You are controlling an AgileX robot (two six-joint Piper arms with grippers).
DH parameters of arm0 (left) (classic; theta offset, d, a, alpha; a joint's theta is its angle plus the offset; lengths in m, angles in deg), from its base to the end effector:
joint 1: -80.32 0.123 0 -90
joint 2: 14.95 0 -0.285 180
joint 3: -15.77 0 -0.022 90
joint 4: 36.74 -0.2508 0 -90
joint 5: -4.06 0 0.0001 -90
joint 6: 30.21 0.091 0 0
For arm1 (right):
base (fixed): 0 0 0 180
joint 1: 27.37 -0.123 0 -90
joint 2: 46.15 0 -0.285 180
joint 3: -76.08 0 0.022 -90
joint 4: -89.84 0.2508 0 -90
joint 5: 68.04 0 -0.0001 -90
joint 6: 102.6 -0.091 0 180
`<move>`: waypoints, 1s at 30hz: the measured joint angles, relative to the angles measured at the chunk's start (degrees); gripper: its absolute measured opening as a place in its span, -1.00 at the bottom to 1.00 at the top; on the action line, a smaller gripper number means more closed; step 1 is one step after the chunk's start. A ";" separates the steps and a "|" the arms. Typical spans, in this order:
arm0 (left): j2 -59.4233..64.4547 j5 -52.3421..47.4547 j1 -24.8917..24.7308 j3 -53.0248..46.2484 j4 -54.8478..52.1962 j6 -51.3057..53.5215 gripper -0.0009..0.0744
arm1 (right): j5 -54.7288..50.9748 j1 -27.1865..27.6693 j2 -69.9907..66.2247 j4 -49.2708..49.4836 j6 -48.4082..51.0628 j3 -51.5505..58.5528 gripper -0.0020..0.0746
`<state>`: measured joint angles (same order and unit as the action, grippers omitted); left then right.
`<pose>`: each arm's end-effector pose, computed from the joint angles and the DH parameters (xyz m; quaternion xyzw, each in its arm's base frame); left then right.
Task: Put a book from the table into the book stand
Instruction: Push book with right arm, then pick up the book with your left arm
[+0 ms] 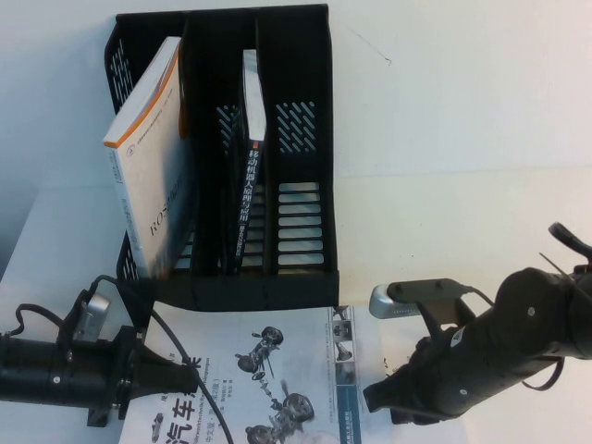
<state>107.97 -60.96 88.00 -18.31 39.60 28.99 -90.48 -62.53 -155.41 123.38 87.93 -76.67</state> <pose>0.2785 -0.0434 0.0971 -0.0813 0.8541 -0.5136 0.0014 0.2500 0.1996 0.1443 -0.1424 0.9615 0.1907 0.1374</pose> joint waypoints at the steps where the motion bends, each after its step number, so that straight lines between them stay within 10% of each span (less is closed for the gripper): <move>1: 0.00 0.00 0.00 0.00 0.00 0.00 -0.65 | 0.00 0.00 0.12 -0.39 0.00 0.00 -0.94; 30: -43.34 -0.78 -0.60 2.67 -14.09 -18.84 -0.66 | -12.74 5.76 32.59 -12.96 -3.71 -0.10 -0.95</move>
<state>64.62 -61.73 87.40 -15.64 25.51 10.15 -103.22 -56.77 -122.81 110.42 84.22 -76.77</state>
